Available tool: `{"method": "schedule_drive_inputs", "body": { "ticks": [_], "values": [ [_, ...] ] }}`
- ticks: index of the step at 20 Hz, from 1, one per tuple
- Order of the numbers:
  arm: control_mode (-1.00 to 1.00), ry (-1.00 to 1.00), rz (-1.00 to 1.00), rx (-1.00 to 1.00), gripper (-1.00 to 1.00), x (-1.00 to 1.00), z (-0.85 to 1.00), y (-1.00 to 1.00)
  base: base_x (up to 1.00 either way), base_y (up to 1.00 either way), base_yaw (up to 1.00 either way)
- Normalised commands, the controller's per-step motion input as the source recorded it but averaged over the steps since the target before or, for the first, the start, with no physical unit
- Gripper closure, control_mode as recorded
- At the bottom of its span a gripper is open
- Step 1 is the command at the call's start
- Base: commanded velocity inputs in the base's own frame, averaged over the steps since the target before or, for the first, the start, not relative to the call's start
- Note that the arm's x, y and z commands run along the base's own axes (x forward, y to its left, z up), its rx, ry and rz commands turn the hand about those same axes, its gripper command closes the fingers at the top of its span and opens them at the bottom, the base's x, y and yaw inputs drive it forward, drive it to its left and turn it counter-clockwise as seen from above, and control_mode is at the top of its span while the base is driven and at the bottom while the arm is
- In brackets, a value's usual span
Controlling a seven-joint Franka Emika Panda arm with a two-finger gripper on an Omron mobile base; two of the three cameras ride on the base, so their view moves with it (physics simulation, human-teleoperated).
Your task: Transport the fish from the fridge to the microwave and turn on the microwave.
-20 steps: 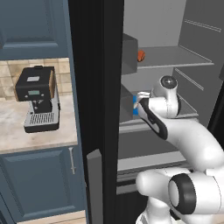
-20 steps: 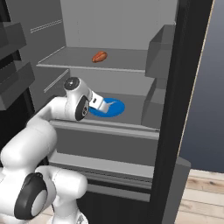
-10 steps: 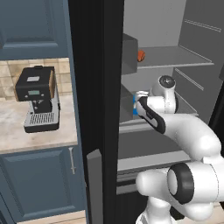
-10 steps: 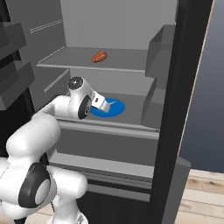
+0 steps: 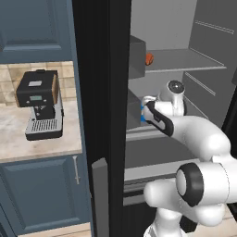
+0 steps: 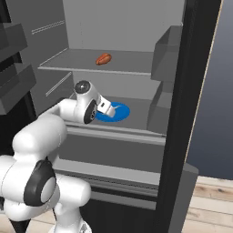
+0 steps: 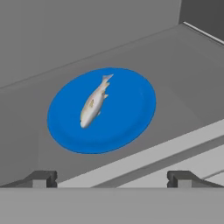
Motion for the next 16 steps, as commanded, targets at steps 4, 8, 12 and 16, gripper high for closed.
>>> {"method": "schedule_drive_inputs", "body": {
  "ticks": [4, 8, 12, 16],
  "values": [
    [-1.00, 0.00, 0.00, 0.00, -1.00, 0.15, -0.14, 0.01, 0.00, 0.00, 0.00],
    [-1.00, 0.00, 0.00, 0.00, -1.00, 0.19, -0.12, 0.00, 0.00, 0.00, 0.00],
    [-1.00, 0.00, 0.00, 0.00, -1.00, 0.18, -0.06, 0.00, 0.00, 0.00, 0.00],
    [-1.00, 0.00, 0.00, 0.01, -1.00, 0.17, -0.04, 0.00, 0.00, 0.00, 0.00]
  ]
}}
